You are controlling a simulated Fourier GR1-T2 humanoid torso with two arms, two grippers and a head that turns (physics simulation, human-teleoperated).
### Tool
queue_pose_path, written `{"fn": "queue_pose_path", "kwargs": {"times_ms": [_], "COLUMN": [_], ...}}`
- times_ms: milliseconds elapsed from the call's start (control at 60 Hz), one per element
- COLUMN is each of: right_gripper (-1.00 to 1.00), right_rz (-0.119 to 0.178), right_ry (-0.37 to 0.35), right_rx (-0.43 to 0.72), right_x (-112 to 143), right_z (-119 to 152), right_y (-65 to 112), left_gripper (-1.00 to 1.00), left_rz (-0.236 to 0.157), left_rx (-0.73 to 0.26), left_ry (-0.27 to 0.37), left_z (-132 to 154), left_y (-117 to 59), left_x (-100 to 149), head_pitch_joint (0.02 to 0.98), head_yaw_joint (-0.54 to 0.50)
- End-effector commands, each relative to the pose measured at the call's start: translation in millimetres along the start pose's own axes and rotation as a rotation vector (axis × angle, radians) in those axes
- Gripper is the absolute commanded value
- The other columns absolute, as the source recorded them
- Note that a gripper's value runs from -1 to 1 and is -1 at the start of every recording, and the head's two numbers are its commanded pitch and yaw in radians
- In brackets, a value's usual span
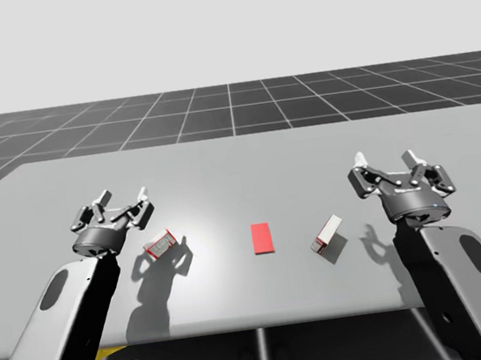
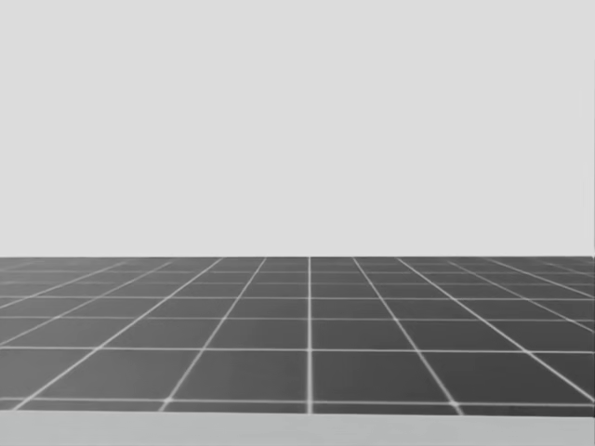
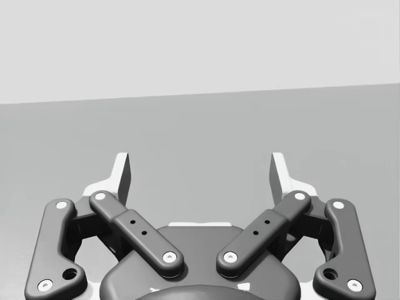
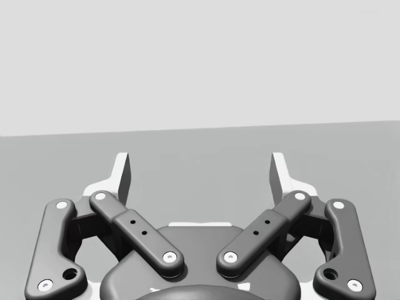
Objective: Look at the card. If it is red, pick the object on the left. If it is green, pick the object on the right.
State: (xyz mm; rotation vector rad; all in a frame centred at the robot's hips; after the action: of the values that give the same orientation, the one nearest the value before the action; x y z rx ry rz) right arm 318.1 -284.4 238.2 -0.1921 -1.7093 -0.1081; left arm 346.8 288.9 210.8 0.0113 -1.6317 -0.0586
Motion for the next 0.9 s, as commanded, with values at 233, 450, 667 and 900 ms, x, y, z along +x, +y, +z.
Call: {"fn": "queue_pose_path", "kwargs": {"times_ms": [233, 450, 667, 900], "right_gripper": [-1.00, -1.00, -1.00, -1.00], "right_rz": [0.010, 0.015, 0.021, 0.031], "right_ry": [0.007, 0.006, 0.009, 0.014], "right_rx": [0.013, -0.002, -0.005, -0.012], "right_x": [1.8, 1.6, 0.9, 0.2], "right_z": [1.0, -0.4, -1.1, -1.7], "right_y": [-0.5, -1.2, -0.7, -0.9], "left_gripper": [-1.00, -1.00, -1.00, -1.00], "left_rz": [0.000, -0.007, -0.016, -0.022], "left_rx": [-0.001, -0.001, -0.006, -0.010], "left_ry": [-0.001, 0.000, 0.002, 0.003], "left_z": [-0.1, -0.9, -1.6, -1.8], "left_y": [0.4, 1.8, 2.2, 2.0], "left_x": [0.4, 0.7, 0.9, 1.2], "head_pitch_joint": [0.170, 0.375, 0.566, 0.796], "head_yaw_joint": [0.03, 0.02, 0.00, -0.03]}}
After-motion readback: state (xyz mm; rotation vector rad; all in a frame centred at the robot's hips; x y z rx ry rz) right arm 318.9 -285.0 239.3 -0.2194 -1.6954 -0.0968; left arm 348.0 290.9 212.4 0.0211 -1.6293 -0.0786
